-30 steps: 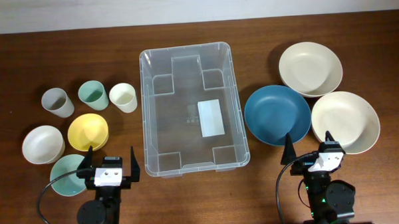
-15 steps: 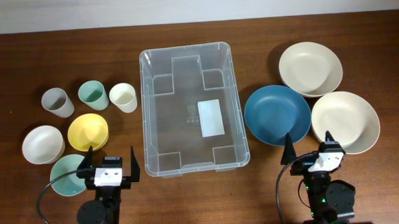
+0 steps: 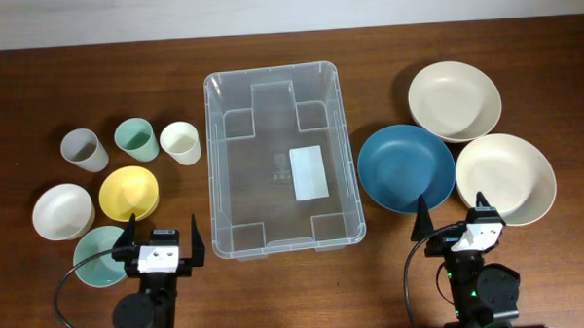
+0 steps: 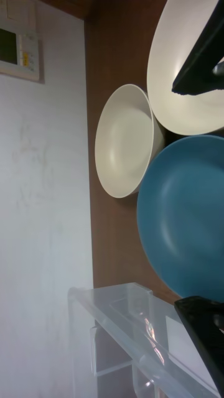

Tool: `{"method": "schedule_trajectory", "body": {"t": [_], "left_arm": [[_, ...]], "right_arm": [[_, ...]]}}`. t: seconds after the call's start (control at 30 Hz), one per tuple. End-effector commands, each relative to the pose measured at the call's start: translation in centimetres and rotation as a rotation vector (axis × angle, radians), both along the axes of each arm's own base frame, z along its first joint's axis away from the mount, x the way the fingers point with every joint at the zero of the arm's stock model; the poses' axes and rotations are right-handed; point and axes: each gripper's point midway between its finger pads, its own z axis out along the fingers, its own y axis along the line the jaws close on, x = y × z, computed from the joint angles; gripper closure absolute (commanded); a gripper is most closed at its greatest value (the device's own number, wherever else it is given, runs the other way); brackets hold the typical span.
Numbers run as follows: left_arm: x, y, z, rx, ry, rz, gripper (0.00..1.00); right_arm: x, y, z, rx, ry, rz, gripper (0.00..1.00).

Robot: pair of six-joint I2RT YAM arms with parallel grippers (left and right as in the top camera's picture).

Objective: Pack container

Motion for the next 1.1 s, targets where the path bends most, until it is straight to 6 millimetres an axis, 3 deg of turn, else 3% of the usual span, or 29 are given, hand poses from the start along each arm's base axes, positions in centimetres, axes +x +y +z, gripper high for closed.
{"method": "schedule_trajectory", "body": {"t": [0.0,0.93,1.07], "left_arm": [[0.0,-0.1,-0.1,0.015,-0.005,-0.011,0.0],[0.0,0.0,0.2,0.016,-0.018,-0.003,0.0],[0.1,0.0,1.0,-0.092,-0.05,0.005,0.0]], "right_arm": [[0.0,-0.3,-0.2,-0.008,0.002,-0.015,0.01],[0.0,-0.2,-0.2,-0.006,0.004,-0.009,0.01],[0.0,1.3,0.2,0.027,-0.014,0.074,0.01]]}}
